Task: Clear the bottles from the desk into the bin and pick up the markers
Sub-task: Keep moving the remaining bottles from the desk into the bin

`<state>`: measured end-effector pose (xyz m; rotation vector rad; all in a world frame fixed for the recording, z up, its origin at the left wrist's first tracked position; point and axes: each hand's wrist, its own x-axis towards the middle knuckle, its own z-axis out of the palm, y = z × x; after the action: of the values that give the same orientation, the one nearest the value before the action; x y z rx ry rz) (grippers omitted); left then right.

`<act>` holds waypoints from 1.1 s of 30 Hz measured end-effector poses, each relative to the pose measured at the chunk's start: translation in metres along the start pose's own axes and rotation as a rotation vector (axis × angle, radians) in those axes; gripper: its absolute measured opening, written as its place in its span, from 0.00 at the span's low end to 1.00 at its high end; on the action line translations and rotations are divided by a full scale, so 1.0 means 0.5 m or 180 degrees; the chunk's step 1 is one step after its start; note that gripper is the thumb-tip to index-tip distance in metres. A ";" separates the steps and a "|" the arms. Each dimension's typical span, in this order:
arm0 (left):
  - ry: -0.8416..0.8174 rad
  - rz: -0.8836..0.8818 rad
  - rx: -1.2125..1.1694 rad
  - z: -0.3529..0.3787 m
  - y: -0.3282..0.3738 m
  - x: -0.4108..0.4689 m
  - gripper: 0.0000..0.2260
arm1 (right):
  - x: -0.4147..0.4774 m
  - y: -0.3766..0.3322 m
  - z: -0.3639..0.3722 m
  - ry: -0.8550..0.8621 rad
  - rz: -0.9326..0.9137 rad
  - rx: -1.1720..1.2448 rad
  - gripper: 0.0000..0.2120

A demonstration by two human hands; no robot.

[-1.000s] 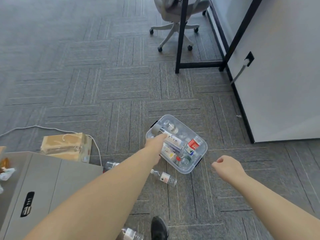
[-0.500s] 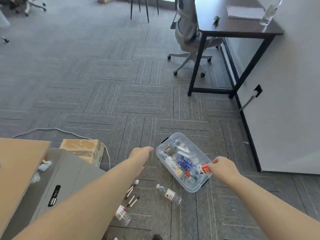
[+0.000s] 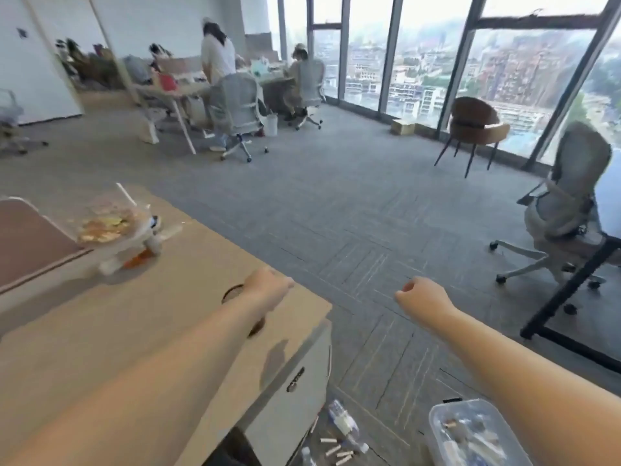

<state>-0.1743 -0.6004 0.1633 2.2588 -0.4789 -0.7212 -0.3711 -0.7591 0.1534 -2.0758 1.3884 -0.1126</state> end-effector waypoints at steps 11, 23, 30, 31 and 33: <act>0.1406 -0.1036 -0.0266 -0.610 -0.574 -0.094 0.09 | -0.248 -0.637 0.483 -0.0988 -0.1604 -0.0765 0.19; 0.0820 -0.1717 0.0764 -0.821 -1.101 -0.212 0.20 | -0.533 -0.973 1.053 -0.2288 -0.2873 -0.1622 0.21; 0.0763 -0.1611 0.0967 -0.832 -1.250 -0.170 0.18 | -0.569 -1.077 1.315 -0.2056 -0.4049 -0.2507 0.35; 0.0811 -0.1629 0.0877 -0.831 -1.261 -0.167 0.19 | -0.572 -1.076 1.338 -0.2088 -0.4188 -0.2782 0.38; 0.0841 -0.1718 0.0714 -0.826 -1.282 -0.164 0.20 | -0.579 -1.062 1.368 -0.2027 -0.4297 -0.3148 0.37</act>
<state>0.0983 0.0914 -0.0238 2.6802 0.2001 -0.6317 0.2017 -0.0714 -0.0275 -3.0278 -0.6468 0.7439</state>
